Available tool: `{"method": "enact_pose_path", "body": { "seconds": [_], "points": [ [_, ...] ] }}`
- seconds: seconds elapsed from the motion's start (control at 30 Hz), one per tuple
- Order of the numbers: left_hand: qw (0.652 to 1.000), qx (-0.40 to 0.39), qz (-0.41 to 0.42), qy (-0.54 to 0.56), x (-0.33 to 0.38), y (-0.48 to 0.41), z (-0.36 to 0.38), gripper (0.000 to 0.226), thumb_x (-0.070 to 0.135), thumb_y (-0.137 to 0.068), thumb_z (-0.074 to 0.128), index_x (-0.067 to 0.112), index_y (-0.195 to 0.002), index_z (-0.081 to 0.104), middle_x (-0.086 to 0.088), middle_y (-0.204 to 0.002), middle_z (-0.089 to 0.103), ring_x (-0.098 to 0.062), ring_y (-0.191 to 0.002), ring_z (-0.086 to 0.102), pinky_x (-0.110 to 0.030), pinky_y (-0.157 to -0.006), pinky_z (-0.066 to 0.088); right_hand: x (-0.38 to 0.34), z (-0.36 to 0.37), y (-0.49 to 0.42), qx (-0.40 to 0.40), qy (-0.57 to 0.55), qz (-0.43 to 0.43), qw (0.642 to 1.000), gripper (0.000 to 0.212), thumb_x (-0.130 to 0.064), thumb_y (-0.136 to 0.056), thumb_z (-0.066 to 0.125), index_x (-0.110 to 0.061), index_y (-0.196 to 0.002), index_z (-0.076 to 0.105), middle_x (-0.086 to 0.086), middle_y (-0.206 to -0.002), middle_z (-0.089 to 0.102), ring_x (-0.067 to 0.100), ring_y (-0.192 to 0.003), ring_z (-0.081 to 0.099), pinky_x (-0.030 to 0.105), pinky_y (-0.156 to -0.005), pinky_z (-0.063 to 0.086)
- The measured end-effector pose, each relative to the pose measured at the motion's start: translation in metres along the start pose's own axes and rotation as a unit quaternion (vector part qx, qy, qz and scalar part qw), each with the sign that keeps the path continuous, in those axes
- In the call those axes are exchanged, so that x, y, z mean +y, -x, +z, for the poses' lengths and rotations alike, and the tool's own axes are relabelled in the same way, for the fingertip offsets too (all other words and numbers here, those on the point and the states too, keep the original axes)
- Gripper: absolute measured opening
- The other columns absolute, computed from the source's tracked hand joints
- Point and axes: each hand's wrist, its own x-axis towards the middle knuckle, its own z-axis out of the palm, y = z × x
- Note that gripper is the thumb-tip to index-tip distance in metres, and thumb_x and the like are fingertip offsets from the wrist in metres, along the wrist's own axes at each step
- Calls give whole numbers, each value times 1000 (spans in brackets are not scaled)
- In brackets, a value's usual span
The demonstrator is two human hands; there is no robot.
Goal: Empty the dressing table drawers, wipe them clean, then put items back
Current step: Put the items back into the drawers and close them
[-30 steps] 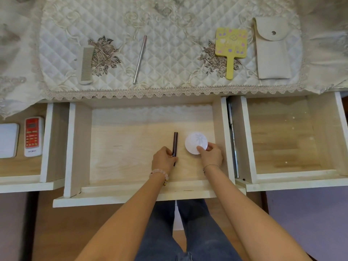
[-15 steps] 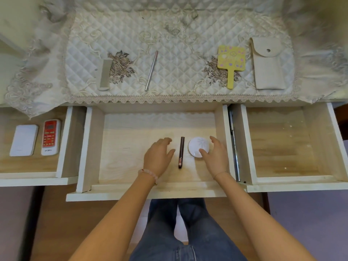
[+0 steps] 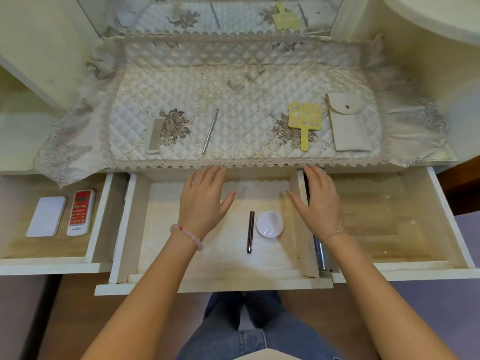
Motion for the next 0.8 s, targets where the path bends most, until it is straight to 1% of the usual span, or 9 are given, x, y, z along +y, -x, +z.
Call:
{"method": "enact_pose_path", "body": {
  "seconds": [0.07, 0.13, 0.27, 0.37, 0.5, 0.67, 0.73, 0.8],
  "points": [
    [1000, 1, 2, -1, 1, -9, -4, 53, 44, -87, 44, 7, -123, 57, -10, -122, 62, -29, -116, 56, -46, -97, 44, 6, -6, -5, 2, 8, 1, 1000, 61, -34, -86, 59, -2, -135, 41, 16, -138, 45, 31, -131, 39, 37, -109, 28],
    [1000, -2, 2, -6, 4, -17, -7, 53, 45, -87, 43, 8, -123, 56, -10, -122, 61, -29, -116, 55, -47, -98, 42, 15, -11, -10, 3, 17, 1, 1000, 63, -40, -86, 52, -3, -136, 41, 16, -139, 45, 31, -131, 38, 39, -109, 30],
    [1000, -1, 4, -18, 14, -37, -8, 54, 46, -87, 40, 8, -122, 56, -10, -120, 62, -29, -115, 55, -46, -97, 41, 34, -24, -21, 0, 11, 18, 1000, 62, -31, -88, 60, -5, -139, 37, 15, -144, 39, 29, -136, 32, 41, -113, 27],
    [1000, -7, 9, -21, 25, -56, -4, 56, 46, -87, 39, 7, -123, 56, -10, -120, 62, -30, -115, 56, -47, -97, 42, 53, -35, -32, 1, 9, 37, 999, 62, -31, -89, 58, -6, -140, 35, 13, -146, 36, 27, -137, 29, 38, -113, 23],
    [1000, -9, 12, -22, 38, -82, 7, 56, 47, -87, 37, 6, -121, 56, -11, -118, 63, -31, -113, 57, -49, -95, 42, 88, -48, -52, 6, 23, 60, 998, 62, -34, -89, 57, -7, -140, 35, 12, -147, 35, 25, -138, 29, 39, -114, 24],
    [999, -12, 2, -32, 49, -108, 22, 60, 49, -86, 36, 6, -123, 55, -12, -121, 62, -32, -116, 55, -50, -97, 39, 136, -61, -82, 5, 37, 88, 995, 60, -30, -89, 58, -4, -139, 36, 16, -145, 38, 29, -136, 32, 37, -112, 23],
    [999, -17, -2, -32, 55, -116, 26, 61, 49, -85, 35, 6, -122, 55, -13, -121, 62, -33, -116, 55, -50, -97, 38, 152, -63, -94, -7, 31, 102, 994, 61, -29, -89, 58, -3, -139, 35, 17, -145, 38, 31, -136, 32, 37, -112, 23],
    [999, -17, -4, -28, 62, -120, 31, 61, 49, -85, 36, 5, -121, 56, -13, -119, 63, -33, -114, 56, -50, -96, 39, 161, -62, -106, -29, 7, 135, 990, 62, -30, -90, 56, -5, -141, 32, 15, -146, 36, 29, -137, 29, 35, -112, 23]
  ]
}}
